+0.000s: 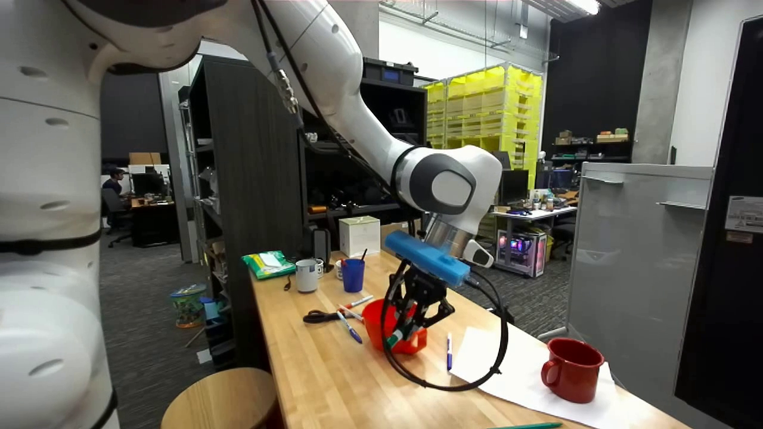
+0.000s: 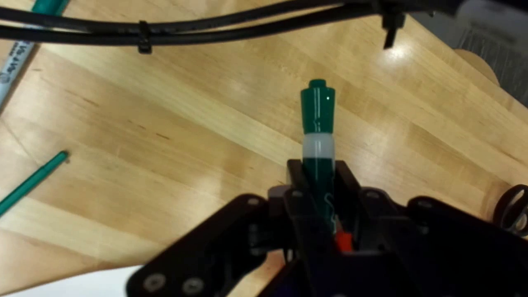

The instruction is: Remove the marker from the left red cup, then turn the marker to the left

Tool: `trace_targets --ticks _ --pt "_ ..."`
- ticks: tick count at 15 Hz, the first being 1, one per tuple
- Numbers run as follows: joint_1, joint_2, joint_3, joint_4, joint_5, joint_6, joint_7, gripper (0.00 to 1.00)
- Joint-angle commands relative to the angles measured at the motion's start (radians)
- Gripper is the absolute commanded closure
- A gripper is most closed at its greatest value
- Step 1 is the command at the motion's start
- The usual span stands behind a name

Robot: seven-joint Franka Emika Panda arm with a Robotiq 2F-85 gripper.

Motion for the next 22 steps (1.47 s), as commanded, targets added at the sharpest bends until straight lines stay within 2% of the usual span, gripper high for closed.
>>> trace_targets --ticks 1,13,17,22 --pt "-0.024 0.029 -0.003 -0.026 0.050 0.003 0.011 0.95" --pt "-0.042 0.019 -0.075 -0.251 -0.052 0.259 0.360 0.95" --pt "-0.039 0.027 -0.087 -0.275 -0.105 0.301 0.437 0.95" --pt "-0.031 0.039 -0.077 -0.270 -0.124 0.320 0.467 0.95"
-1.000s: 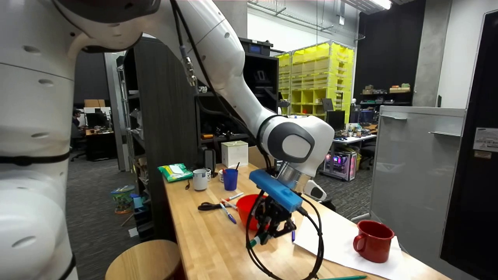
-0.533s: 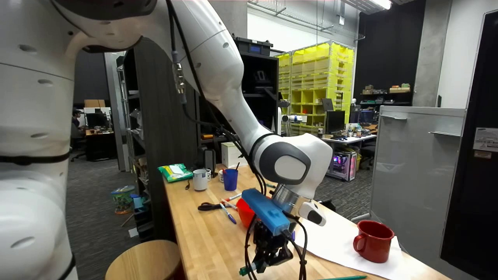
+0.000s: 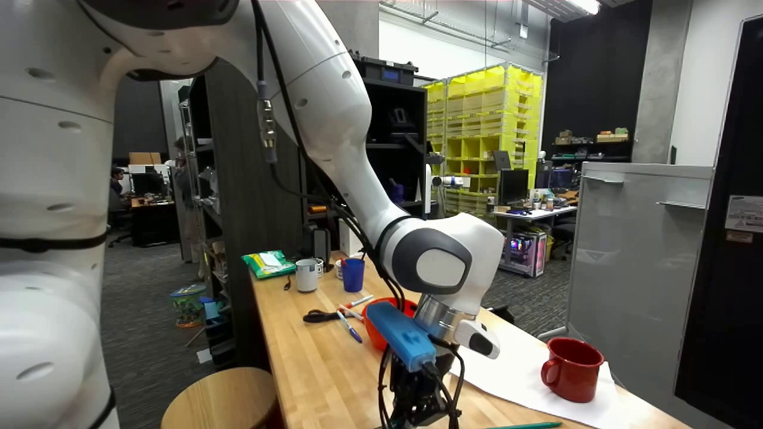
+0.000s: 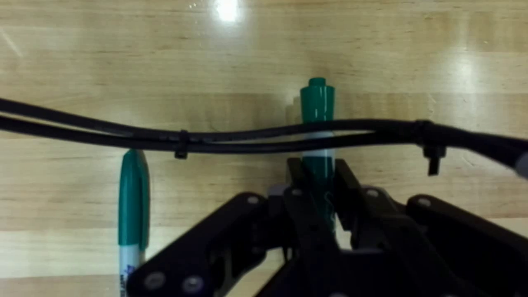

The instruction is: Remove the marker from the left red cup, then turn the marker to the left

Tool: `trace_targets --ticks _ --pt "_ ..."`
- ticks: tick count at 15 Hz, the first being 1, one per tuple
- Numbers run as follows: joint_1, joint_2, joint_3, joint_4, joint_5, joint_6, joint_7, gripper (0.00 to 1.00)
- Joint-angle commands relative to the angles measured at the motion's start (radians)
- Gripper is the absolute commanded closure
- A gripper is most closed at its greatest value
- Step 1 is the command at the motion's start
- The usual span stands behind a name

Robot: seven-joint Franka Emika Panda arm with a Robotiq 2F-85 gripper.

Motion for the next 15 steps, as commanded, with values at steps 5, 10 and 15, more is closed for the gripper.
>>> trace_targets --ticks 5,10,15 --pt "0.017 -0.014 0.018 -0.014 -0.035 0.039 0.068 0.39" --pt "0.034 -0.038 0.025 -0.011 -0.069 0.053 0.073 0.05" --pt "0.060 -0.123 0.032 -0.019 -0.181 0.086 0.091 0.00"
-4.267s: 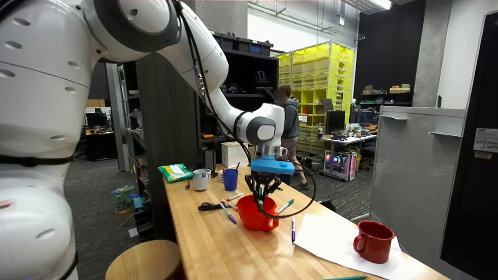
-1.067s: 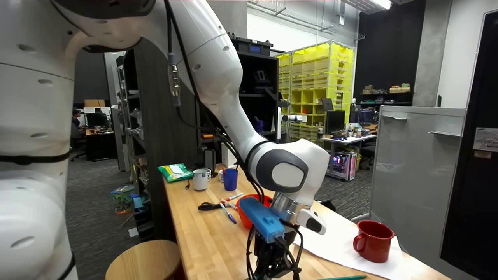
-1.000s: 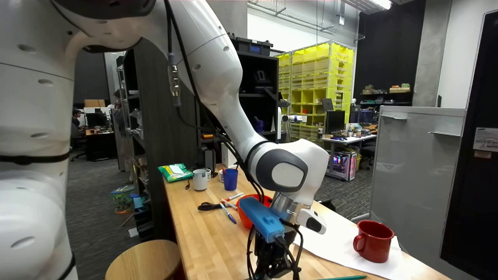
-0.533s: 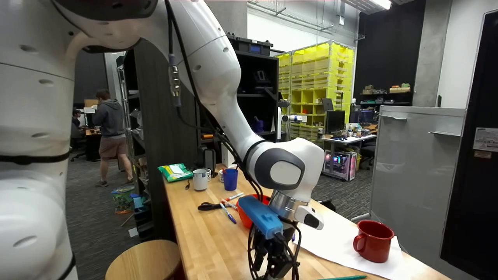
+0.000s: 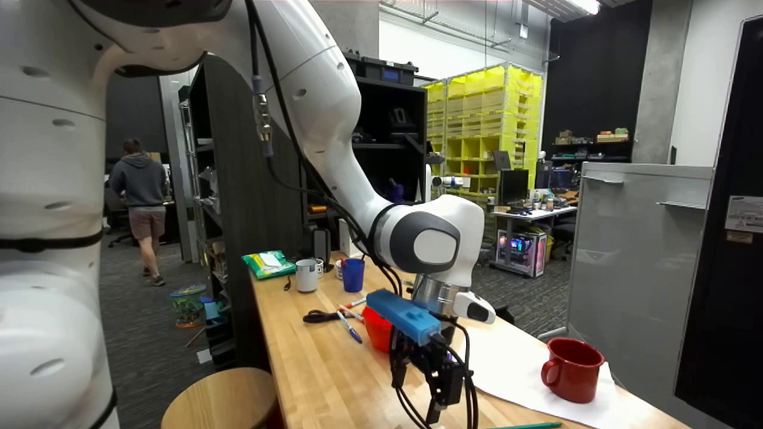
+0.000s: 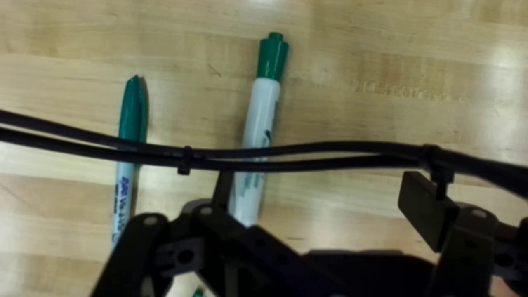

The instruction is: Remove the marker from the left red cup, then turn the marker to the left

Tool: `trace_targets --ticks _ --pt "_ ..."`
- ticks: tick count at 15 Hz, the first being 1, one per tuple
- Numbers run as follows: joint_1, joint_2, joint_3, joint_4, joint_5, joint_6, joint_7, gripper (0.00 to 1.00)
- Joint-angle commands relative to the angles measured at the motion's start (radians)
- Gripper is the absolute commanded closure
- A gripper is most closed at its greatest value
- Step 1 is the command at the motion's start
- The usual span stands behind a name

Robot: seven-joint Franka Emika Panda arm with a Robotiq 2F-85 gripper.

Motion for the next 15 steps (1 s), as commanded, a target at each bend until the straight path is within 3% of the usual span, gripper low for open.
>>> trace_targets --ticks 1,7,15 --pt "0.019 -0.105 0.012 -0.030 -0.095 0.035 0.066 0.00" --pt "0.036 -0.196 0.048 -0.017 -0.190 0.038 0.098 0.00" --pt "0.051 -0.255 0.100 0.010 -0.196 0.051 0.094 0.00"
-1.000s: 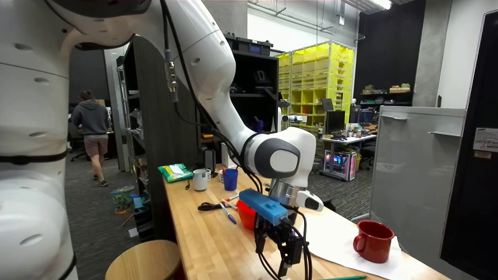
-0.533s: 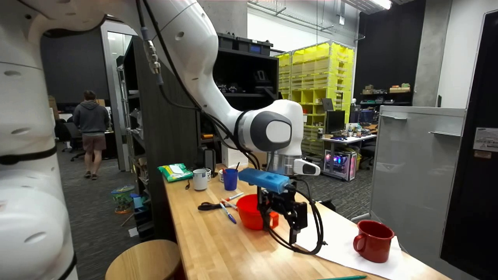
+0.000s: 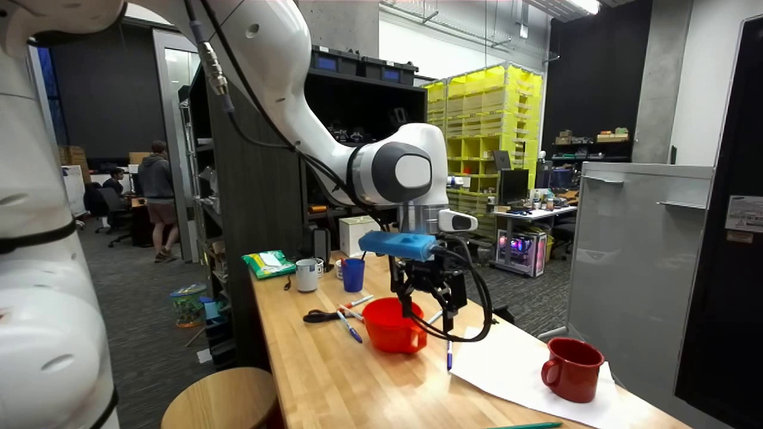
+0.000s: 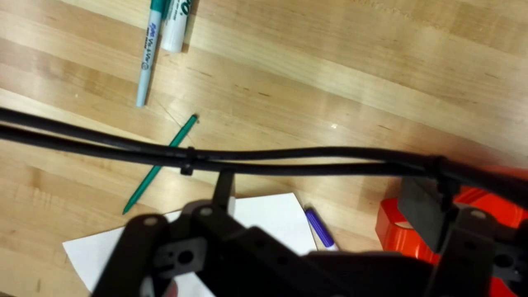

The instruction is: Remove the marker from the left red cup, then turn the marker to the left

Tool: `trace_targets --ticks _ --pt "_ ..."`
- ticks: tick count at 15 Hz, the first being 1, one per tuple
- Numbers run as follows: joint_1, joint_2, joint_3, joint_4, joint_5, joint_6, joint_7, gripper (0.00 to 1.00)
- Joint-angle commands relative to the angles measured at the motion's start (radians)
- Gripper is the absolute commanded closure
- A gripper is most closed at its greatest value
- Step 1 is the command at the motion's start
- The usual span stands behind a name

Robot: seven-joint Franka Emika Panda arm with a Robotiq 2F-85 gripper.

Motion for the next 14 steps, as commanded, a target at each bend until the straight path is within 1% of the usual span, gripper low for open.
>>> trace_targets --ticks 1,5,9,14 --pt "0.013 -0.039 0.025 0.001 -0.028 0.025 0.056 0.00" --pt "0.034 -0.043 0.042 0.030 0.029 0.011 0.024 0.00" --pt "0.050 -0.044 0.052 0.044 0.080 -0.017 0.032 0.00" --pt "0.038 -0.101 0.043 -0.036 0.127 -0.024 0.084 0.00"
